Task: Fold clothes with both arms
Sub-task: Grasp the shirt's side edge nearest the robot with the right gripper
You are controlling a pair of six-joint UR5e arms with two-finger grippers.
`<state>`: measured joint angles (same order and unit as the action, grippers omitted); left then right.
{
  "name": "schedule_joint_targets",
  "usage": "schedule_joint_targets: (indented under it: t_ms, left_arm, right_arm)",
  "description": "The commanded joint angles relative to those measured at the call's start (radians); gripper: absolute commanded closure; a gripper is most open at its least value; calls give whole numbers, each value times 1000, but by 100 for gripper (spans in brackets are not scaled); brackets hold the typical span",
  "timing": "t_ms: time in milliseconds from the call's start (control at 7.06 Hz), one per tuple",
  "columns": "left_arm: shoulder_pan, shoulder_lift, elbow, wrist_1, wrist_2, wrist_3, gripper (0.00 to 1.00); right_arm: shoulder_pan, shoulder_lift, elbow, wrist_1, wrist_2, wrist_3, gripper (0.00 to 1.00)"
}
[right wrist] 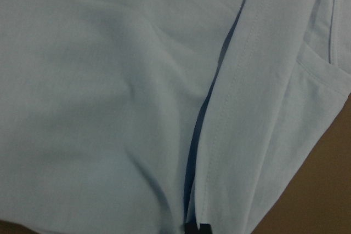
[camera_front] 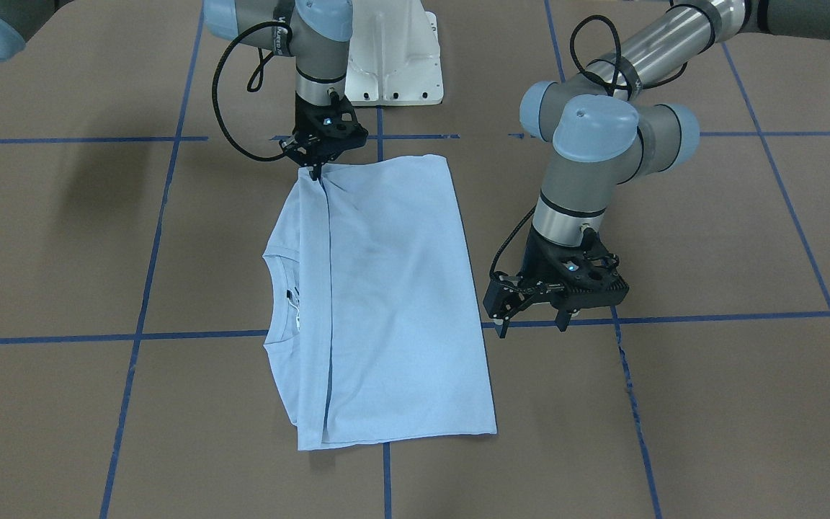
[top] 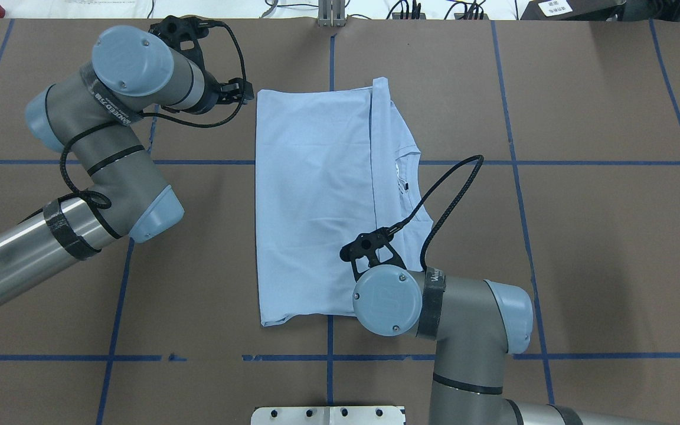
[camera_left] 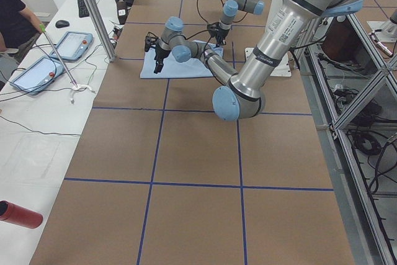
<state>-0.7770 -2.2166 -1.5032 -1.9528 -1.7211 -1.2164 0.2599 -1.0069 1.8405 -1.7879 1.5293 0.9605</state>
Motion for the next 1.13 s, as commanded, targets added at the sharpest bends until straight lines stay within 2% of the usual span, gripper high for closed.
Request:
schedule_joint_targets:
  t_ms: [0, 283, 567, 709, 850, 992]
  left_arm:
    - [1, 0, 1, 0, 0, 0, 0]
    - [1, 0, 1, -1, 2, 0, 0]
    - [-1, 3, 3, -1, 3, 2, 0]
    - [1, 9, 5, -8, 3, 2, 0]
    - [-1, 11, 9, -35, 3, 0, 0]
    - [-1, 11, 9, -35, 3, 2, 0]
  right_arm:
    - [73, -1, 13, -10, 67, -19, 100]
    - [84, -62, 35, -5, 84, -2, 100]
    - [85, -250, 182, -2, 208, 175, 100]
    - [85, -307, 233, -4, 232, 184, 100]
    - [79, -296, 224, -2, 229, 184, 56]
    - [84, -276, 218, 1, 221, 185, 1]
